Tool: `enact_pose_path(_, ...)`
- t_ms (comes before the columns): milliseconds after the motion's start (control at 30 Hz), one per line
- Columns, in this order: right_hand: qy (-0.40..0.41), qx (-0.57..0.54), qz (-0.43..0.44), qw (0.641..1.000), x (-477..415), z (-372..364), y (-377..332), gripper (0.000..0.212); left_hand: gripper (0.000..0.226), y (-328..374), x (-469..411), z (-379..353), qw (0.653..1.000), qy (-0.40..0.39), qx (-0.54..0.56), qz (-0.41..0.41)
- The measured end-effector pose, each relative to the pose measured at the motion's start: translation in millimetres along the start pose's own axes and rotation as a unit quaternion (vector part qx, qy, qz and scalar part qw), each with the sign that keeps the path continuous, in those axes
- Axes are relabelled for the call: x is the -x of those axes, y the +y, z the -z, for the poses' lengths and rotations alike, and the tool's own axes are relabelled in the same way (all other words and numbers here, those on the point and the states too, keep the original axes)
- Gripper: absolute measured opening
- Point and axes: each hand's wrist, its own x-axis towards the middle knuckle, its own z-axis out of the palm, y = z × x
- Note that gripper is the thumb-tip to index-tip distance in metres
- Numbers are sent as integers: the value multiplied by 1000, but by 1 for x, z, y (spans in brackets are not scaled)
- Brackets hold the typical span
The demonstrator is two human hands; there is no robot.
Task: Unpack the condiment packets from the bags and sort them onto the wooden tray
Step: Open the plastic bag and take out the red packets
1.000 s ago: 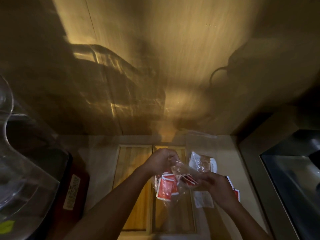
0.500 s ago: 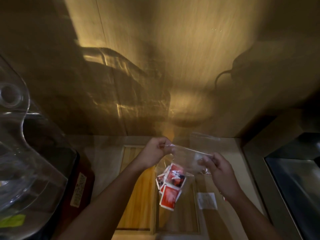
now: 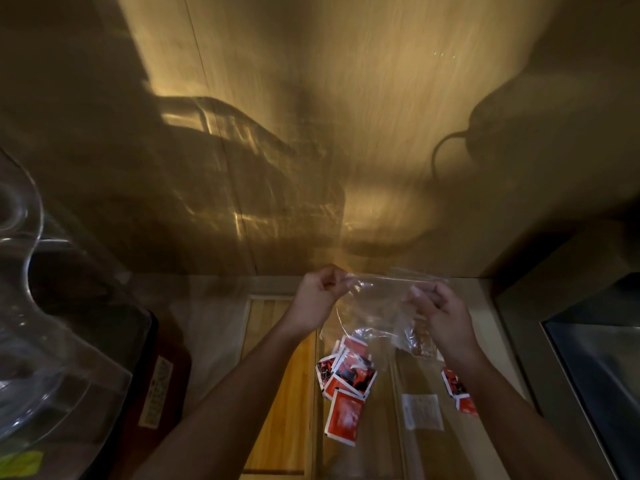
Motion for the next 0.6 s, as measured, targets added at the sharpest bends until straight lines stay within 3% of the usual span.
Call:
enact_pose_path(200, 10, -19, -30, 999, -10, -6, 4, 19, 14, 9, -5, 0, 999, 2, 25, -26)
enact_pose_path(467, 52, -89, 20, 994, -14, -1, -10, 20, 22, 42, -1, 3, 991, -22, 17, -129)
enact_pose_path(600, 58, -108, 53, 991, -8, 5, -24, 20, 43, 46, 4, 7, 996, -62, 10, -62)
